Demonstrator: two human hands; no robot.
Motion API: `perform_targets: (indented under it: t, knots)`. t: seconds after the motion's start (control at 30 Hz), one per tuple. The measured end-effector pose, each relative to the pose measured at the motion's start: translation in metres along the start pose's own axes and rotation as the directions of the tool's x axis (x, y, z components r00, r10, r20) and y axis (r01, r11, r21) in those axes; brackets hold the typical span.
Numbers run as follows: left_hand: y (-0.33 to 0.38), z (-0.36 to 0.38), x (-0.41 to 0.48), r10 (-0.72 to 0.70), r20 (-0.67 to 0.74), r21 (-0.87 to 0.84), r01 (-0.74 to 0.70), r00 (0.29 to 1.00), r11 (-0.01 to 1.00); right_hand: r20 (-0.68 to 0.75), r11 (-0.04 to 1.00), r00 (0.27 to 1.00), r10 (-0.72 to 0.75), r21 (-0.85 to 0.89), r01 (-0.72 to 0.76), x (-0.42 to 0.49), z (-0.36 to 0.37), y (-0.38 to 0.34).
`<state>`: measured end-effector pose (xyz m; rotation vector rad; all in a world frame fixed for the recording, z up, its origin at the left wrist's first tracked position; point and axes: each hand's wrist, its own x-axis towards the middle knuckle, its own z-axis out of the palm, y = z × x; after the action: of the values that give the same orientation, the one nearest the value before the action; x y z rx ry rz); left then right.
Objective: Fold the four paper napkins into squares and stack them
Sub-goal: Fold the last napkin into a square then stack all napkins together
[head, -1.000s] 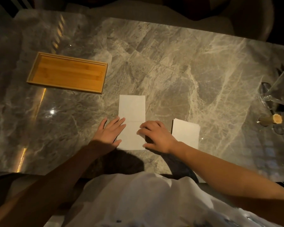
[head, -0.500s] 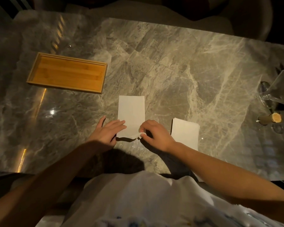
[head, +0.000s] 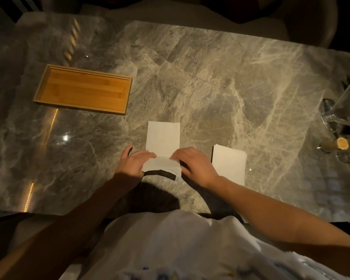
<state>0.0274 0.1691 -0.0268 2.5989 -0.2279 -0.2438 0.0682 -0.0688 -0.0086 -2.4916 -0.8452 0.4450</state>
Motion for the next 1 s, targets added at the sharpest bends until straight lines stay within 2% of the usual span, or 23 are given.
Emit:
perform_targets:
  t: [0.1, 0.23, 0.4, 0.57, 0.7, 0.83, 1.0]
  knots:
    - [0.002, 0.002, -0.004, 0.016, -0.030, -0.005, -0.016, 0.999, 1.000, 0.000, 0.999, 0.999, -0.032, -0.001, 0.032, 0.006, -0.002, -0.001]
    - [0.000, 0.007, -0.010, 0.006, -0.063, -0.022, -0.008, 0.998, 1.000, 0.051, 1.000, 0.999, 0.018, -0.010, -0.017, 0.003, -0.003, 0.002]
    - [0.009, 0.011, -0.005, -0.113, -0.191, -0.038, 0.107, 0.975, 0.993, 0.055, 0.992, 0.990, 0.129, 0.007, -0.129, 0.004, -0.003, 0.000]
    - [0.017, 0.009, 0.004, -0.289, -0.090, -0.099, 0.281, 0.953, 0.955, 0.059, 0.949, 0.954, 0.293, 0.106, -0.298, 0.010, -0.002, 0.000]
    - [0.023, 0.008, 0.007, -0.360, -0.097, -0.124, 0.347, 0.928, 0.930, 0.070, 0.889, 0.916, 0.394, 0.225, -0.399, 0.017, 0.000, 0.001]
    - [0.022, 0.007, 0.010, -0.370, -0.072, -0.135, 0.359, 0.926, 0.924, 0.135, 0.867, 0.898, 0.419, 0.235, -0.439, 0.022, 0.002, 0.005]
    - [0.022, 0.008, 0.015, -0.375, -0.042, -0.081, 0.371, 0.926, 0.925, 0.116, 0.855, 0.893, 0.435, 0.257, -0.450, 0.023, 0.009, 0.007]
